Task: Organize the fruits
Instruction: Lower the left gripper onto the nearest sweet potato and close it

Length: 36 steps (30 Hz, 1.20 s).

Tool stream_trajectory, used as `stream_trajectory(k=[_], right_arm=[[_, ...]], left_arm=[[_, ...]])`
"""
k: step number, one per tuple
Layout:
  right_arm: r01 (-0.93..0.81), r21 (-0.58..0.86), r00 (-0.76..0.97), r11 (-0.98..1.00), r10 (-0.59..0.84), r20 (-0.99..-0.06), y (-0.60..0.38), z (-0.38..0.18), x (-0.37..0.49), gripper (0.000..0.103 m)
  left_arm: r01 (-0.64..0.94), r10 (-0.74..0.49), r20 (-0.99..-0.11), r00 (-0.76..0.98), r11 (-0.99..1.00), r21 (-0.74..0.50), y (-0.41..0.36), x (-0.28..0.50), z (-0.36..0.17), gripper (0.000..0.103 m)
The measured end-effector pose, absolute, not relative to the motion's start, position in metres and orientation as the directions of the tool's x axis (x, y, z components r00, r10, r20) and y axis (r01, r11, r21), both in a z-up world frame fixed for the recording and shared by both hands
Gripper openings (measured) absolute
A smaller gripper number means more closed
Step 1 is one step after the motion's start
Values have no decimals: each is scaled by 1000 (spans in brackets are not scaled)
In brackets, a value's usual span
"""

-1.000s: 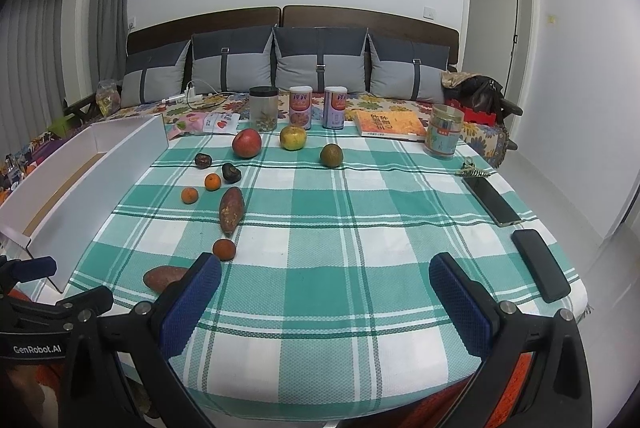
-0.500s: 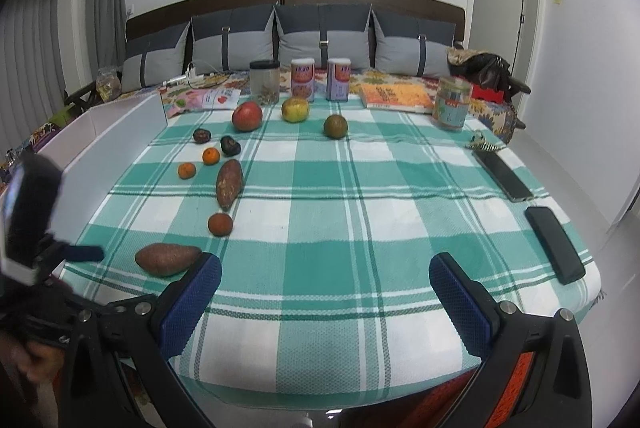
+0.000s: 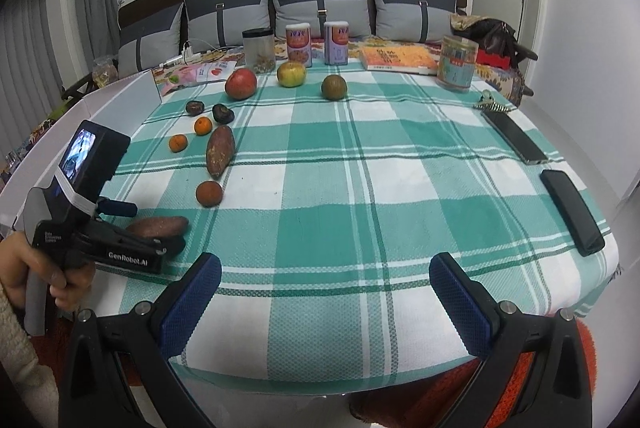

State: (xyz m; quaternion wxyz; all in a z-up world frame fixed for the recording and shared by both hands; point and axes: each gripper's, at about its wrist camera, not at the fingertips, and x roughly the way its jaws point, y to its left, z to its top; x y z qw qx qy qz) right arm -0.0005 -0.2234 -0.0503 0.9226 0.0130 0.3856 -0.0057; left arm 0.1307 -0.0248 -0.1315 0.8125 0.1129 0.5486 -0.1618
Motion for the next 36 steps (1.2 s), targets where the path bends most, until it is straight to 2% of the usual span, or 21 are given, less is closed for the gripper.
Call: stream_trajectory(k=[4,9,14,15,17,19,20,25,27,31,36], right_arm=[[19,33,694,999,10,-720,-225,-54,1,103],[15,42,689,999,20,-724,-225,-56,0,103],[20,44,691,999,18,-723,-226,-56,0,103],[21,45,690,999,18,-724,-226,-56,0,103],[22,48,687,999,20,-726,-225,-57,0,103],[19,47,686,999,21,-728,-225,-56,-1,103],[18,45,685,999,21,-728,-224,-56,-1,103],[13,48,680,999,27,-733,-224,-57,-1,103],[6,74,664,997,51,-746,-226,-60,1,103],[-16,169,598,985,145,-788,-231,-72,14,103],[-104,285,451,953,301,-840,-221,-90,72,103]], left_arm=[[384,-143,-928,345,923,0,-24,130,-132,103],[432,-101,-959,264,901,24,-27,135,-129,101],[486,-101,-946,307,871,65,-31,122,-120,98],[494,-111,-945,308,867,59,-32,120,-119,95],[518,-141,-948,286,855,29,-33,118,-119,59],[523,-157,-946,284,852,16,-35,117,-117,55],[527,-164,-944,286,850,12,-35,117,-116,48],[481,-177,-931,318,877,-2,-27,114,-111,47],[398,-180,-922,344,917,-31,-12,113,-109,47],[201,-188,-902,388,973,-116,33,111,-105,47],[79,-193,-882,430,981,-176,65,107,-105,47]])
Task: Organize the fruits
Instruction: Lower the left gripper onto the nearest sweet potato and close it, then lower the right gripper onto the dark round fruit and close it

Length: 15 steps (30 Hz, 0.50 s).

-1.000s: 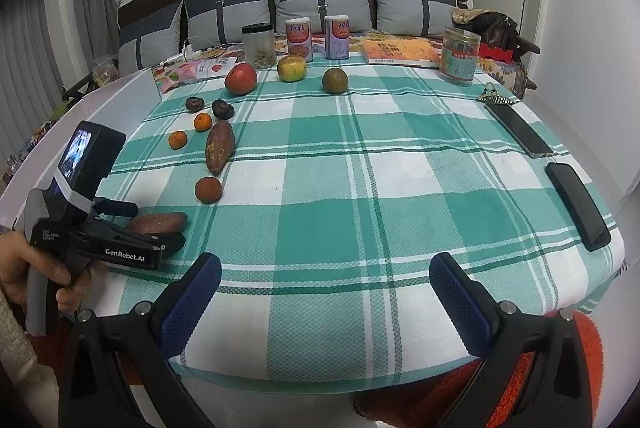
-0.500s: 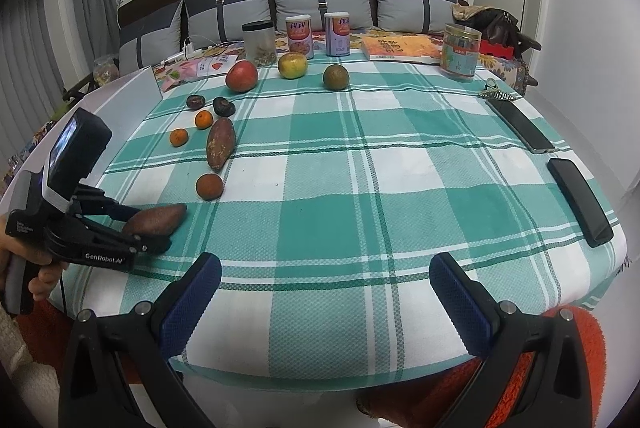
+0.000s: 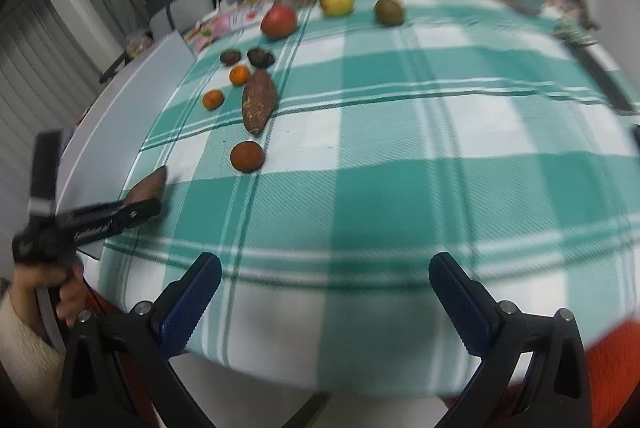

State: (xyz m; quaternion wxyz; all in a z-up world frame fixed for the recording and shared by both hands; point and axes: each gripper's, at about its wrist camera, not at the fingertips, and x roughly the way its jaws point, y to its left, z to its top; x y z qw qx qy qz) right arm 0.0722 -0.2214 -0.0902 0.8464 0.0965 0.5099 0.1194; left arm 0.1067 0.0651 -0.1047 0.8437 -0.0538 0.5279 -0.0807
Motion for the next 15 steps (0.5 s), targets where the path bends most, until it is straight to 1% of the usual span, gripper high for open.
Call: stream_trajectory(k=[4,6,7,10,12,15], right_arm=[[-108,326,411,939,341,-846,-212,-90,128,89],[-86,309,426,947,315,-848,-210,-82,158,84],[-88,291,433,953,300,-850,-206,-77,174,77],[-167,297,397,940,339,-853,-185,-67,215,72],[-191,287,371,939,340,-864,-169,-66,237,72],[-244,249,381,937,329,-864,-139,-61,277,72]], left_arm=[[47,-176,-870,460,984,-174,75,99,-104,47],[33,-168,-865,473,984,-173,78,96,-105,47],[27,-168,-863,477,984,-177,77,98,-105,47],[16,-169,-861,481,983,-184,81,98,-109,47],[11,-182,-860,477,980,-201,83,98,-112,47],[1,-195,-860,472,975,-221,84,97,-116,47]])
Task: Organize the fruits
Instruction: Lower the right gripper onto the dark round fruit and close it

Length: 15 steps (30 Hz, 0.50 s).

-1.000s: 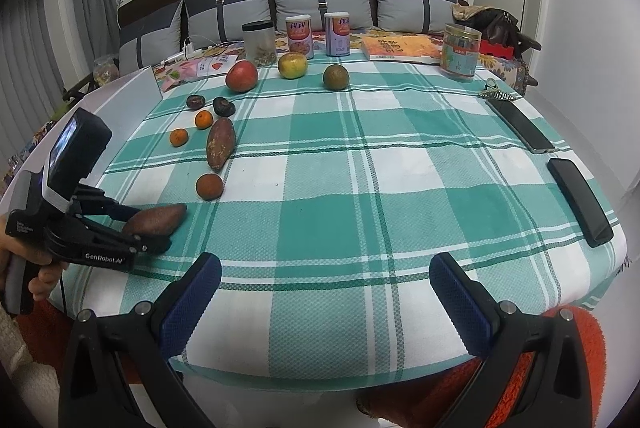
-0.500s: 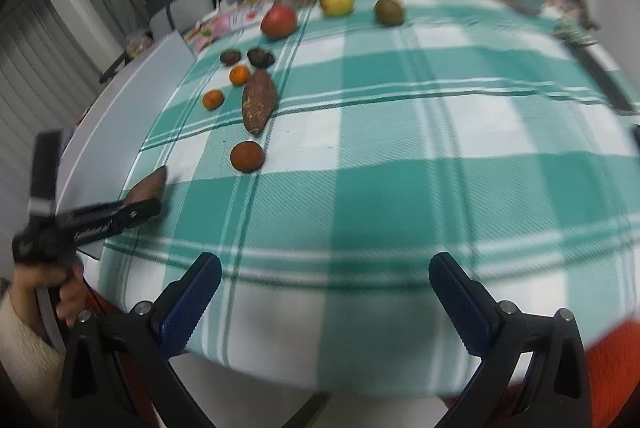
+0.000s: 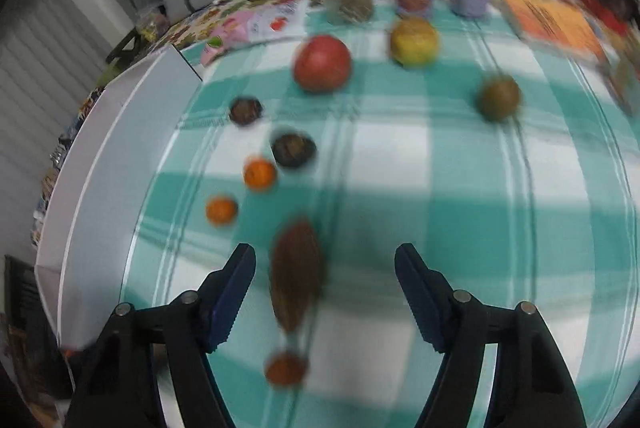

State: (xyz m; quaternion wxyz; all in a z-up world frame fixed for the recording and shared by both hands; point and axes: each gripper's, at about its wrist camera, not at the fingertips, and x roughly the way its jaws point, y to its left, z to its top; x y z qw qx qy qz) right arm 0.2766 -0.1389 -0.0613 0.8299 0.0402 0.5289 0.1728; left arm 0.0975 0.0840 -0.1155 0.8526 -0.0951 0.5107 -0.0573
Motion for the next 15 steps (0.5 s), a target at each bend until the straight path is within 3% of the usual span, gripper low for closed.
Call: stream_trajectory(k=[3,8,9,11,15], right_arm=[[-278,278,333,920,364,-870,-113,-72,319,72],[-102,380,235,920,393,-889,-93,-113,367,72],[-85,359,221,929,369,-903,-88,-120,373,69],[-64,321,196,945,327,-924,-84,-128,378,39],[-57,307,207,950,312,-927,-92,-124,375,39]], left_arm=[[-2,-202,-858,473,973,-231,85,98,-116,47],[-18,-208,-858,470,969,-245,90,100,-116,46],[-19,-209,-859,468,969,-246,90,101,-117,46],[-17,-207,-858,470,970,-243,90,102,-117,46],[-20,-213,-854,475,967,-253,89,105,-112,45]])
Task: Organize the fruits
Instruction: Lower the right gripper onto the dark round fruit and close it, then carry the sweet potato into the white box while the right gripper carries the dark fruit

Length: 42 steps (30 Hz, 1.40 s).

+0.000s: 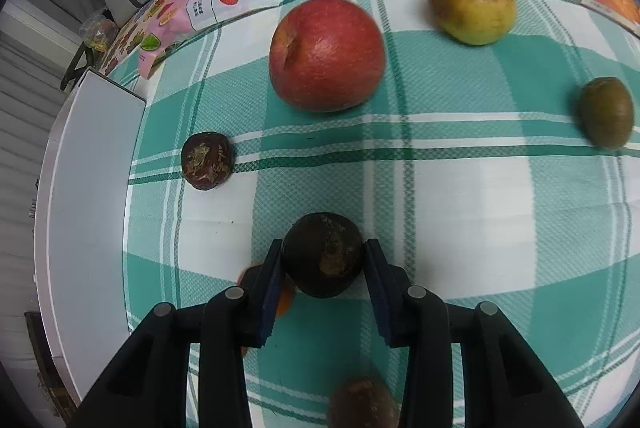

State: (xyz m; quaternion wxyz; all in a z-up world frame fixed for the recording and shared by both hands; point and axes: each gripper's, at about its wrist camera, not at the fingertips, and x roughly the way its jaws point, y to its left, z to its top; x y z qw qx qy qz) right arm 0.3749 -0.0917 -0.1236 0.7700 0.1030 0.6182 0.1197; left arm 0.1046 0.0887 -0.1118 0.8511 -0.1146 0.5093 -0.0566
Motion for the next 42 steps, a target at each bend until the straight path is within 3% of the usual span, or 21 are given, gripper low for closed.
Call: stream_trajectory(k=[16,23,29,35,42], right_arm=[[-324,313,192,893,386,-902,-100,-54,263,39],[-410,339,182,847,440,-879,-74,-14,227,39],[-552,391,177,737,561,-809,9,52,199,39],[-660,436,57,611,620,-782,128,57,163,39],[-681,414,-5,604,561,-828,216,-4,138,39]], left_arm=[[-55,-238,-815,528,948,-312,91,117,-75,44],[-69,-310,-743,593,900,-430,125,105,4,44],[-150,-177,-707,685,915,-374,204,83,69,44],[-369,31,-797,603,897,-243,299,76,27,44],[-489,106,-866,489,855,-171,346,69,-39,45]])
